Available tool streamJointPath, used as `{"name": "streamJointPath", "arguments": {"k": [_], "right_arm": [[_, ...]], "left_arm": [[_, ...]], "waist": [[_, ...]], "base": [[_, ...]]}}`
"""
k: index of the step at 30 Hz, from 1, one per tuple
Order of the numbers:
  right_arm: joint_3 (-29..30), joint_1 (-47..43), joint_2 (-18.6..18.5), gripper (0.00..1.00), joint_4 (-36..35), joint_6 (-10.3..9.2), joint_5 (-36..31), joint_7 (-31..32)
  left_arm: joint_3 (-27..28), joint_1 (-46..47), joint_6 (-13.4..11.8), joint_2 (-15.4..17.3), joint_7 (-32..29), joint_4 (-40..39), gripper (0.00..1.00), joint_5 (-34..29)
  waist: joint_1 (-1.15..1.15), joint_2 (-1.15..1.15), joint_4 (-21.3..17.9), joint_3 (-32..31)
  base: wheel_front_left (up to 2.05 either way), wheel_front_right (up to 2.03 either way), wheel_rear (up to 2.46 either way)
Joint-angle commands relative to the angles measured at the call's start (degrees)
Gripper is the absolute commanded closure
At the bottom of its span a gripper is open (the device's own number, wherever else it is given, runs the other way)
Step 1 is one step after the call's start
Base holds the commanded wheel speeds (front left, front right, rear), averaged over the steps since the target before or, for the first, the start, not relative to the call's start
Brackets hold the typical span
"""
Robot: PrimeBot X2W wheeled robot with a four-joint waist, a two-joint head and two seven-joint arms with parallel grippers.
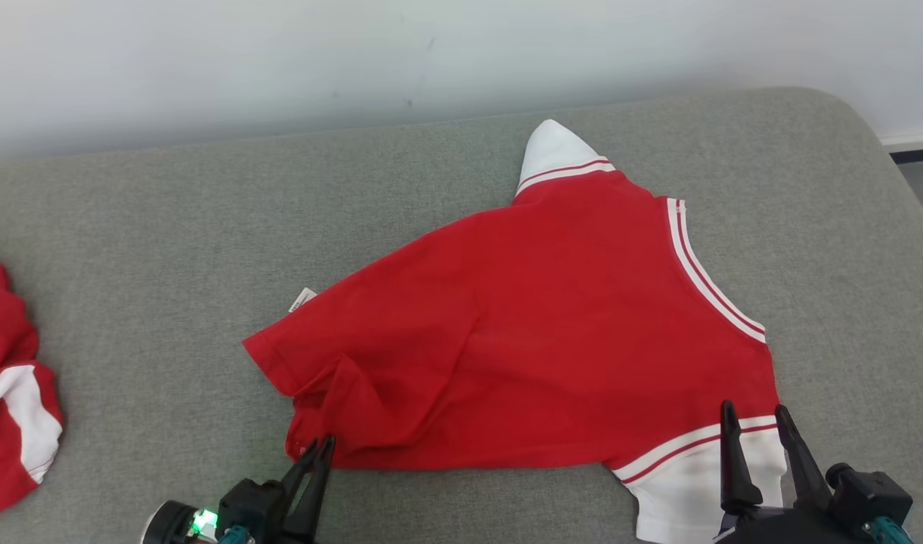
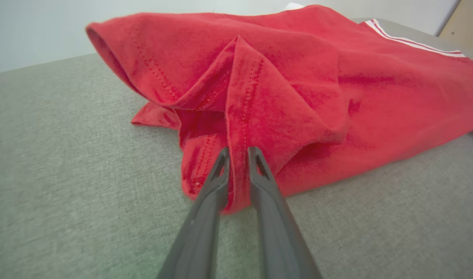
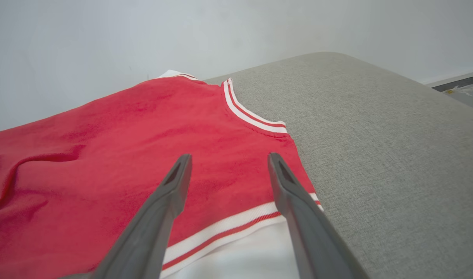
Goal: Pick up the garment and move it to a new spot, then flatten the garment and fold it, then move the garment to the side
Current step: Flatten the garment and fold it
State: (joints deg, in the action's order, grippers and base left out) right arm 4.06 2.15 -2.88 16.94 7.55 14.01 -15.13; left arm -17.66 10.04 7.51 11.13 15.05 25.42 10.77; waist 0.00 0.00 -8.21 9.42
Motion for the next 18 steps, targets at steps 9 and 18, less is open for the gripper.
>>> {"name": "streamJointPath", "arguments": {"k": [9, 18], "right_arm": [[0.02, -2.65, 0.03, 0.0, 0.33, -0.11, 0.48, 0.0], [0.74, -3.83, 0.04, 0.0, 0.33, -0.11, 0.63, 0.0]], "left_arm": [[-5.86, -4.64, -0.08, 1.13, 0.17, -8.72, 1.0, -0.14], [-13.07, -10.84, -0.08, 3.42, 0.17, -18.7, 1.0, 2.87]], "waist": [[0.0, 0.0, 3.86, -3.28], [0.0, 0.0, 7.15, -4.28]], "base": [[0.0, 0.0, 0.0], [0.0, 0.0, 0.0]]}}
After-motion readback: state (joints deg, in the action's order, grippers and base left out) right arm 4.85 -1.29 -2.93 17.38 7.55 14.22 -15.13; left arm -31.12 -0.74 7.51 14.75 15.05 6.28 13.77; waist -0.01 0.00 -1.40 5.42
